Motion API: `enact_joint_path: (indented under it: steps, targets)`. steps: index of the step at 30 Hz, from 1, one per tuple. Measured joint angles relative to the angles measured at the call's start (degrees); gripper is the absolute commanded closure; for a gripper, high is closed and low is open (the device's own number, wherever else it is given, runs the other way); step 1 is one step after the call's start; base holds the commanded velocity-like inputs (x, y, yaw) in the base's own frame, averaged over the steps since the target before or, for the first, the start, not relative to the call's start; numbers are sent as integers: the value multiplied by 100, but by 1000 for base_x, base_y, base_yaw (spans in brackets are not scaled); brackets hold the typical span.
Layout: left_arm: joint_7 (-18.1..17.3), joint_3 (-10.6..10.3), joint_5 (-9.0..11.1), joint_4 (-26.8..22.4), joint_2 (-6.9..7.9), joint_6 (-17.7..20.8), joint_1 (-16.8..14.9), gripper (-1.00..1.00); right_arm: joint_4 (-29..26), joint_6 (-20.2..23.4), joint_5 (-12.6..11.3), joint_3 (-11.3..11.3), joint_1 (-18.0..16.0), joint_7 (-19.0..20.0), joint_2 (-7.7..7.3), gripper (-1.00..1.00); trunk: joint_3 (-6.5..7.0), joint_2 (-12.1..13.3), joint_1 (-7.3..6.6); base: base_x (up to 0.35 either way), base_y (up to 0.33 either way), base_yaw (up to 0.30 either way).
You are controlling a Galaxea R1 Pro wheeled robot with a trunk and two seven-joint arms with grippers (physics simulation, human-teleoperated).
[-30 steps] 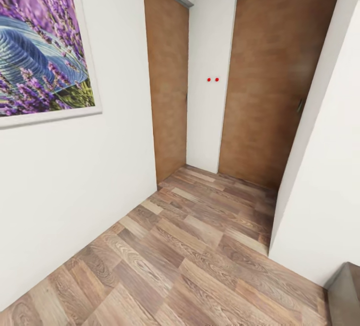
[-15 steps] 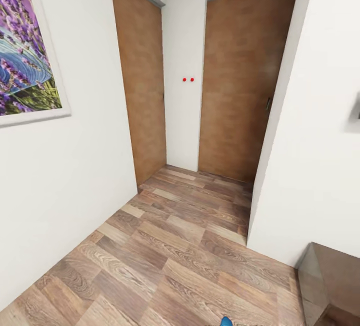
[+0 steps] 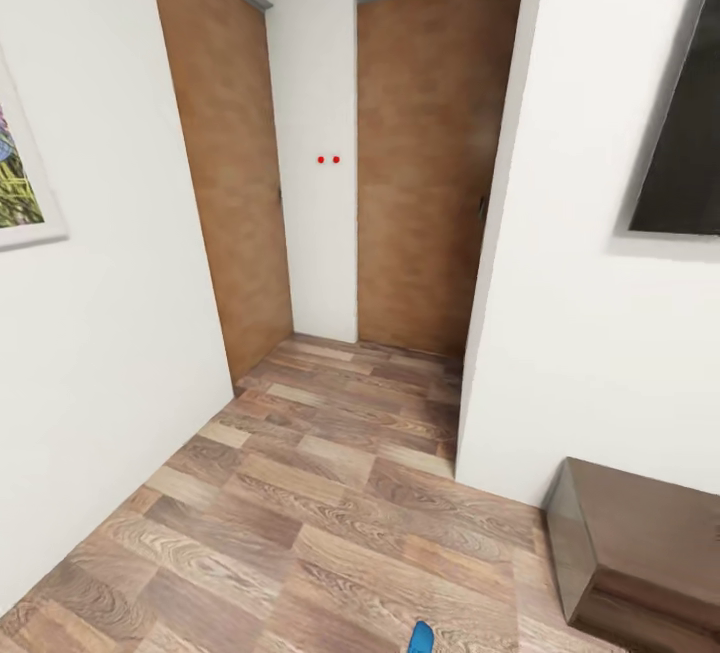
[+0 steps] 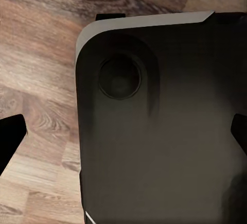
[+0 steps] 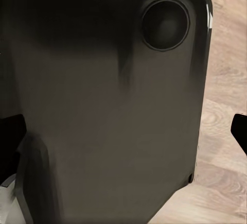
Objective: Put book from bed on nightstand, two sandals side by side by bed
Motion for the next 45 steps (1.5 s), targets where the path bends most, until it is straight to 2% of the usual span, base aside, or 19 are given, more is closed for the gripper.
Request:
enact_joint_path:
  steps: [20, 45]
  targets:
    - [-6, -5, 0, -1, 5, 0, 1, -100, 0, -4, 0, 7, 0, 0, 10, -100, 0, 0, -2, 203, 182, -257]
    - [-6, -1, 0, -2, -4, 1, 2, -100, -12, -3, 0, 7, -1, -2, 7, -100, 0, 0, -1, 114, 130, -20]
